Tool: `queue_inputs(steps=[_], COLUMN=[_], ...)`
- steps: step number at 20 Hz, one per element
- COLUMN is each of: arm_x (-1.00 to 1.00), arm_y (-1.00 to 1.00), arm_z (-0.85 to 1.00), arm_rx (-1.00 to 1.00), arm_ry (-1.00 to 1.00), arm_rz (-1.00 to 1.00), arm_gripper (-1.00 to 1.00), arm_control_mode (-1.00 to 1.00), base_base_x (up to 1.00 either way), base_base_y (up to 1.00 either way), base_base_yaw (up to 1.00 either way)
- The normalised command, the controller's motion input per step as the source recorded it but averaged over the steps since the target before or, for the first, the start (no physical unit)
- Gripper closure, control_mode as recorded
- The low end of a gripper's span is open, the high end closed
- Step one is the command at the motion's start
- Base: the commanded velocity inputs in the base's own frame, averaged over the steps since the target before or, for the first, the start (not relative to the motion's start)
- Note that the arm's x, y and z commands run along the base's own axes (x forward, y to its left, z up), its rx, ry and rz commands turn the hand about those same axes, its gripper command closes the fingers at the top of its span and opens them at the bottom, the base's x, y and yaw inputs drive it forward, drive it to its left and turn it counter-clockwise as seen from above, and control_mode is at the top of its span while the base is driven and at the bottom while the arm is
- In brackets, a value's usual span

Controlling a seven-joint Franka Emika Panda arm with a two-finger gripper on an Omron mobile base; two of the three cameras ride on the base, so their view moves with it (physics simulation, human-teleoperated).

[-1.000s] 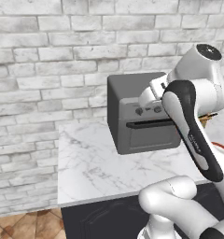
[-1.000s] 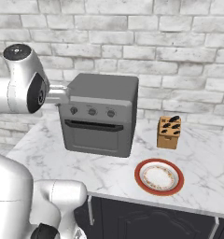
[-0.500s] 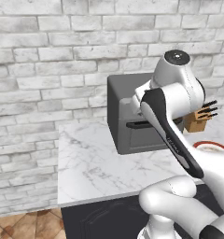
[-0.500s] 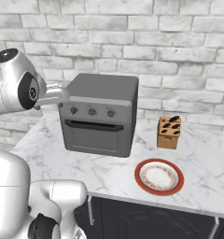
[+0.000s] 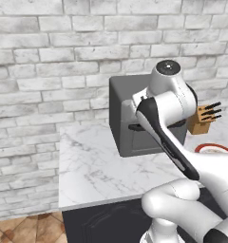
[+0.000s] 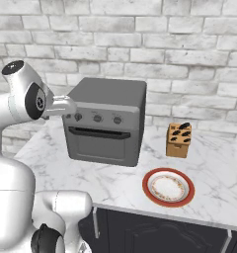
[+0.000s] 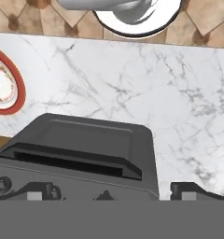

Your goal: Pick up the bagel from the plate, place it on the toaster oven rack, close the door, and set the timer.

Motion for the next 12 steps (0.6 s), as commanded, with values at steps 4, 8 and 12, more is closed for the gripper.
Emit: queue_inputs(steps=[4, 8, 12], arm_x=[0.24, 0.24, 0.31], arm_y=[0.0, 0.0, 0.0], arm_z=[-0.17, -0.07, -0.06], arm_rx=[0.0, 0.0, 0.0], arm_ry=[0.0, 0.0, 0.0], arm_rz=[-0.09, -0.09, -0.08], arm_gripper=[-1.0, -1.0, -1.0], arm_control_mode=[-1.0, -1.0, -1.0], base_base_x=[0.0, 0.0, 0.0], base_base_y=[0.0, 0.0, 0.0], base_base_yaw=[0.0, 0.0, 0.0])
